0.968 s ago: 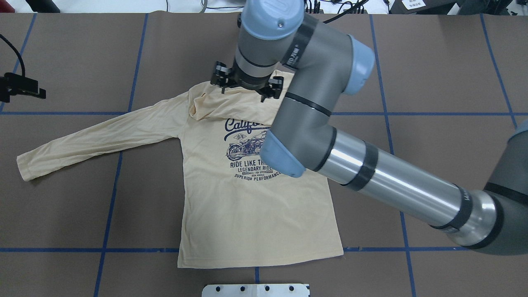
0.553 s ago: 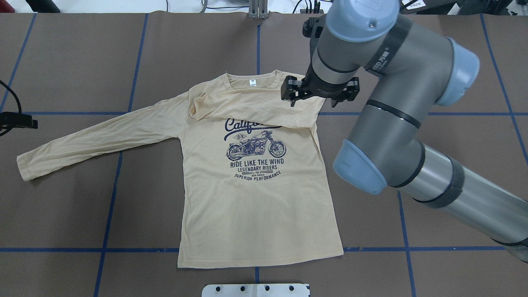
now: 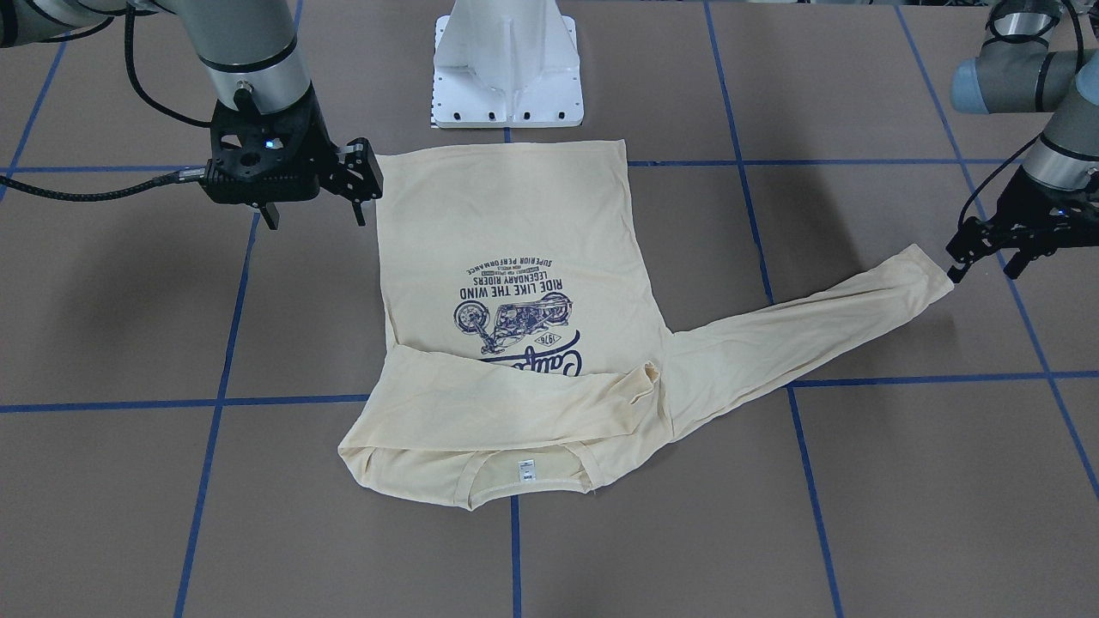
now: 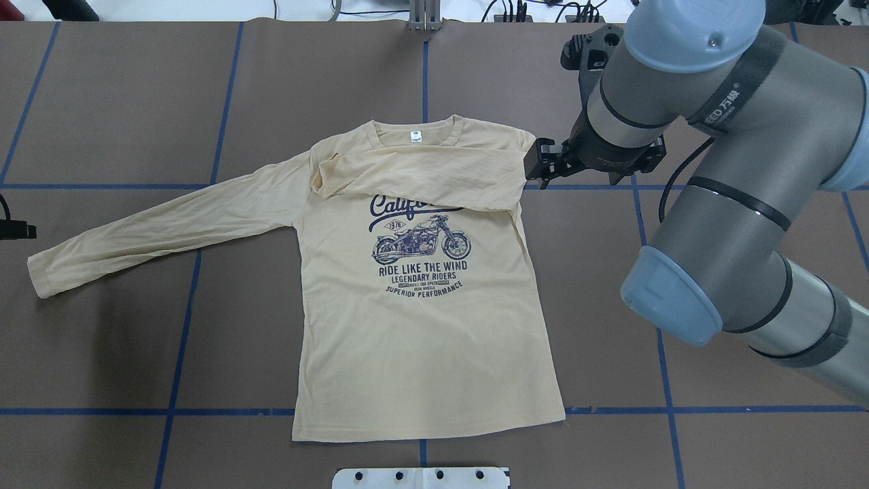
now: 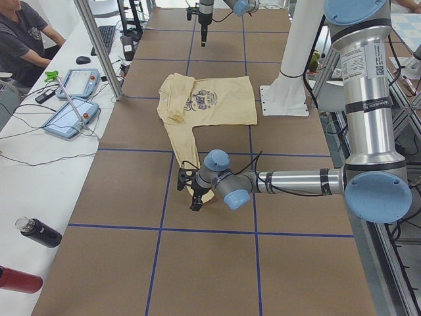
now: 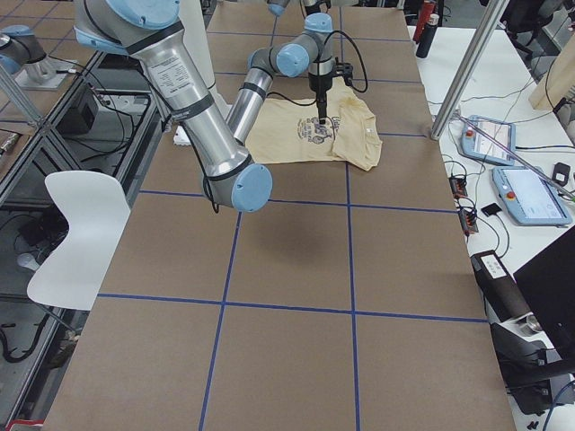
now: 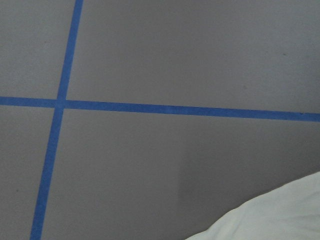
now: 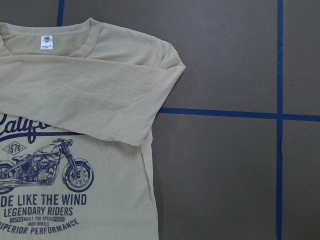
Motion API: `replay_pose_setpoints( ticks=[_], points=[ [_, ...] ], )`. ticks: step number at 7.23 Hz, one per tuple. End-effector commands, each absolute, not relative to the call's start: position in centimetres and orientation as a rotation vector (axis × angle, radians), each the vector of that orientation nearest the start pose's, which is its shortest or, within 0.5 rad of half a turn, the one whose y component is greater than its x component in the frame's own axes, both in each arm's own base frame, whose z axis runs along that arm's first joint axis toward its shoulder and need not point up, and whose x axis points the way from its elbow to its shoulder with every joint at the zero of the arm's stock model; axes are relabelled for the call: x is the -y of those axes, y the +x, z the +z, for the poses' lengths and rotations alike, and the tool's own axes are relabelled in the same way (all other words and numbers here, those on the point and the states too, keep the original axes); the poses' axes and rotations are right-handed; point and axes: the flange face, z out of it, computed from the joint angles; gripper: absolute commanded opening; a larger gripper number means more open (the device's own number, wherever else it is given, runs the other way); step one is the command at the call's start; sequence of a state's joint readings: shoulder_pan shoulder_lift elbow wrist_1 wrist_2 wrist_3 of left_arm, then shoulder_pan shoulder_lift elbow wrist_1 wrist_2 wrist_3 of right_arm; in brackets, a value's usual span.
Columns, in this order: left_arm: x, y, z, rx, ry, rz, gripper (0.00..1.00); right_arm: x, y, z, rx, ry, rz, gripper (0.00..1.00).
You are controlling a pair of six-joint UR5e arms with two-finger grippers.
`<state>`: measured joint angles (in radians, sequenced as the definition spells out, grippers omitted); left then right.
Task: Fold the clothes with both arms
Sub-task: 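Release the sleeve and draw the right gripper back toward its side, then move the left gripper to the cuff of the other sleeve and grasp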
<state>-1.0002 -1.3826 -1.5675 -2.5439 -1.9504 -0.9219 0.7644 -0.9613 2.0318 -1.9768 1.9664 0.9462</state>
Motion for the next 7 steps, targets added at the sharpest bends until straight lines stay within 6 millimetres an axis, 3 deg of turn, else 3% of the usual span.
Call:
replay_pose_setpoints(
  ticks=[1, 3, 7],
  points=[
    [41.6, 18.8, 65.0, -0.8, 0.302, -0.124, 1.0, 46.0, -34.2, 17.8, 0.755, 0.12, -0.002, 1.0],
    [41.0, 20.8, 64.8, -0.808, 0.288, -0.083, 1.0, 46.0, -34.2, 17.9, 0.753, 0.118, -0.001, 1.0],
    [40.6, 20.4, 65.4, -0.798, 0.279, -0.086, 0.94, 45.9, -34.2, 17.7, 0.762, 0.115, -0.003, 1.0]
  ],
)
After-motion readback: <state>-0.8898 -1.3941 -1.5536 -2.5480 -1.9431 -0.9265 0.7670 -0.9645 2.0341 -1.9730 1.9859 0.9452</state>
